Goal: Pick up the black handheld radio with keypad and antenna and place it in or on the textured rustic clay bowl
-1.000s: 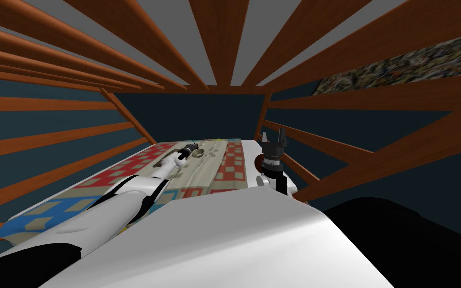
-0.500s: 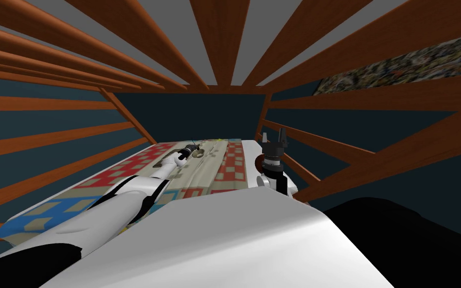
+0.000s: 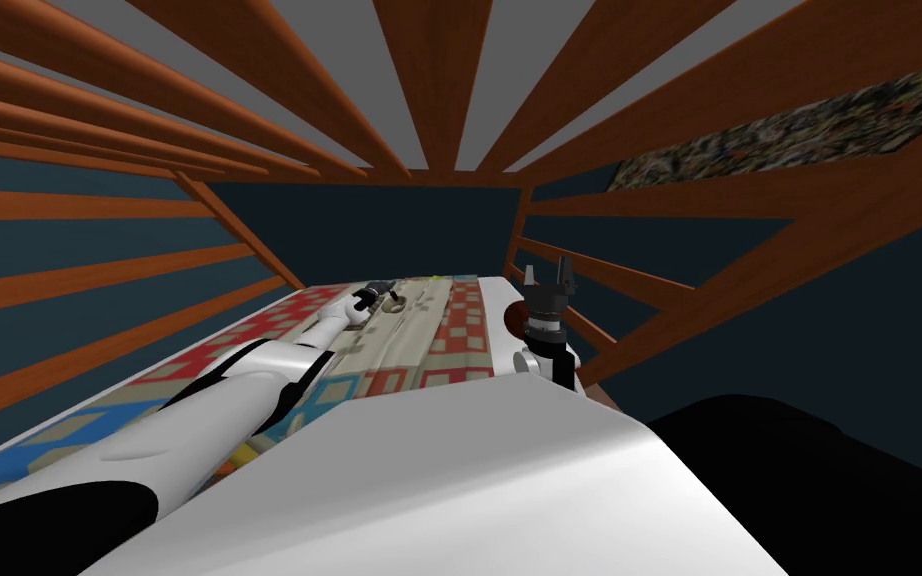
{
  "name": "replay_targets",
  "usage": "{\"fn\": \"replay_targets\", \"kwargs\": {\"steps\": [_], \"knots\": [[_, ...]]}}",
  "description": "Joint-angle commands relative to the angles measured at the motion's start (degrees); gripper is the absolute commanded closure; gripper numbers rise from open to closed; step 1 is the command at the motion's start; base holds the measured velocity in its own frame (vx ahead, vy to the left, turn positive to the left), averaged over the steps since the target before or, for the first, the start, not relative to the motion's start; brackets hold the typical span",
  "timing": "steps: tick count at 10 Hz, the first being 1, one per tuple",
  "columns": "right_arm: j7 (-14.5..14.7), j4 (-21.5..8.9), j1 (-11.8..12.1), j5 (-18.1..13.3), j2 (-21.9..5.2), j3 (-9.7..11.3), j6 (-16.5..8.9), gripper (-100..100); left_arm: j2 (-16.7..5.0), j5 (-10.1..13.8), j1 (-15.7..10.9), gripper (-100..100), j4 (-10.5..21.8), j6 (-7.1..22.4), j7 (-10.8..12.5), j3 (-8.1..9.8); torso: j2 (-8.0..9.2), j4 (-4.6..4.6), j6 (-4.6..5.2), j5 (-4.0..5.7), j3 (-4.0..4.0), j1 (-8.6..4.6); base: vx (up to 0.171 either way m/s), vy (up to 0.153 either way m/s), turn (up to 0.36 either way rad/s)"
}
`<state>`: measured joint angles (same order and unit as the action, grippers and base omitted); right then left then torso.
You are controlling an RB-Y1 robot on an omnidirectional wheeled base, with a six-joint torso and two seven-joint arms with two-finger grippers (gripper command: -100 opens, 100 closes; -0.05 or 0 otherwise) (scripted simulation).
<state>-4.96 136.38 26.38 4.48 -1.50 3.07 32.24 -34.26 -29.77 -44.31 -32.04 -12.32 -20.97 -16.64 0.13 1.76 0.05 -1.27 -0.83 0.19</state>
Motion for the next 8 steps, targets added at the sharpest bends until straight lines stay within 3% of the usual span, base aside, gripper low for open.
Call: {"fn": "replay_targets", "kwargs": {"steps": [1, 2, 4, 6, 8], "knots": [[0.0, 0.0, 0.0, 0.0, 0.0, 0.0, 0.0, 0, 0.0, 0.0, -1.1, -100, 1.6, -0.4, -0.2, 0.18, 0.00, 0.00, 0.00, 0.00, 0.00, 0.00, -0.033, 0.012, -0.040], [0.0, 0.0, 0.0, 0.0, 0.0, 0.0, 0.0, 0, -1.3, -0.2, -3.5, -100, 2.5, 0.8, 1.9, -1.39, -0.11, 0.03, -0.01, 0.00, -0.06, -0.02, -0.075, 0.026, -0.135], [0.0, 0.0, 0.0, 0.0, 0.0, 0.0, 0.0, 0, -1.3, -0.2, -3.5, -100, 2.5, 0.8, 1.9, -1.39, 0.01, 0.00, -0.01, -0.01, 0.00, 0.04, -0.058, 0.018, -0.040], [0.0, 0.0, 0.0, 0.0, 0.0, 0.0, 0.0, 0, -2.5, -0.3, -5.9, -100, 3.5, 2.1, 3.9, -2.97, -0.11, 0.03, 0.00, 0.01, -0.07, -0.04, -0.057, 0.011, -0.083], [0.0, 0.0, 0.0, 0.0, 0.0, 0.0, 0.0, 0, -2.4, -0.3, -5.7, -100, 3.7, 1.6, 3.3, -2.62, -0.06, 0.02, -0.02, 0.00, -0.03, -0.01, -0.038, 0.006, -0.023]]}}
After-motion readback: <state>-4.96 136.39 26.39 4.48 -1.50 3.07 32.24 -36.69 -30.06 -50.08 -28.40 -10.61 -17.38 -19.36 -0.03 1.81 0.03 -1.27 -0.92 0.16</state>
